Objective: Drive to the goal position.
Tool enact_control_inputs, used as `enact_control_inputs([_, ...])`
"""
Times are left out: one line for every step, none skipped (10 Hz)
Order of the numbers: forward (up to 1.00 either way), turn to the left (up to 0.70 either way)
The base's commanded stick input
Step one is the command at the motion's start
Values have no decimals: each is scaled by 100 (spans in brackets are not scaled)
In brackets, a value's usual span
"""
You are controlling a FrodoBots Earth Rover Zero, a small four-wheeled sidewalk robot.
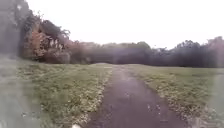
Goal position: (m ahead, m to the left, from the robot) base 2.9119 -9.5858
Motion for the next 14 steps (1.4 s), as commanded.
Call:
enact_control_inputs([100, 0])
enact_control_inputs([100, 0])
enact_control_inputs([100, 0])
enact_control_inputs([100, 0])
enact_control_inputs([100, 0])
enact_control_inputs([100, 0])
enact_control_inputs([100, 0])
enact_control_inputs([100, 0])
enact_control_inputs([100, 0])
enact_control_inputs([100, 0])
enact_control_inputs([100, 0])
enact_control_inputs([100, 0])
enact_control_inputs([100, 0])
enact_control_inputs([100, 0])
